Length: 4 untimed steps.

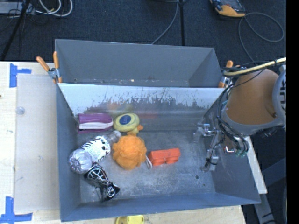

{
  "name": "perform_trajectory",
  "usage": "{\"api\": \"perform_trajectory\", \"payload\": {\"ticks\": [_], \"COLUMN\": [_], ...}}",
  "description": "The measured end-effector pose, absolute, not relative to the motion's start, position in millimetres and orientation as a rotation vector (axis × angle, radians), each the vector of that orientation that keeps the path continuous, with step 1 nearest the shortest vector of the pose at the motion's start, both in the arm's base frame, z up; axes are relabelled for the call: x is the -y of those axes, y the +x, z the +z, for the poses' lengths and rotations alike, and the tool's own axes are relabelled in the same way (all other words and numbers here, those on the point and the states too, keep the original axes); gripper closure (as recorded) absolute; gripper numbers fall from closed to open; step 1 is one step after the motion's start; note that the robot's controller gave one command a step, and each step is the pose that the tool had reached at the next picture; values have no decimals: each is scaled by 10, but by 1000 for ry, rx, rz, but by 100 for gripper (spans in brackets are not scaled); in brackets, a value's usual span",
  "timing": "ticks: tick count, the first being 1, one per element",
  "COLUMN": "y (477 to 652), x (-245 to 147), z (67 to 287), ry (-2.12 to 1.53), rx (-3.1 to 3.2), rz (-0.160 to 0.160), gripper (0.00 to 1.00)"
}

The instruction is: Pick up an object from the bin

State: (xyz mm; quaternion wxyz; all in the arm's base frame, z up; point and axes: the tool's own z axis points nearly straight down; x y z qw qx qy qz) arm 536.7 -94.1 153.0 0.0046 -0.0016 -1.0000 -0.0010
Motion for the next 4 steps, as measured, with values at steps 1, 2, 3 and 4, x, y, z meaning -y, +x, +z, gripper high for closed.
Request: {"api": "perform_trajectory", "payload": {"ticks": [1, 2, 3, 4], "y": [5379, 5663, 5561, 5555], "x": [939, 568, 288, -4], "z": [1574, 1134, 800, 693], "ry": [-2, 40, 130, 261], "rx": [3139, 3144, 3132, 3132], "rz": [-1, 2, -7, 1], "gripper": [0, 0, 0, 100]}}
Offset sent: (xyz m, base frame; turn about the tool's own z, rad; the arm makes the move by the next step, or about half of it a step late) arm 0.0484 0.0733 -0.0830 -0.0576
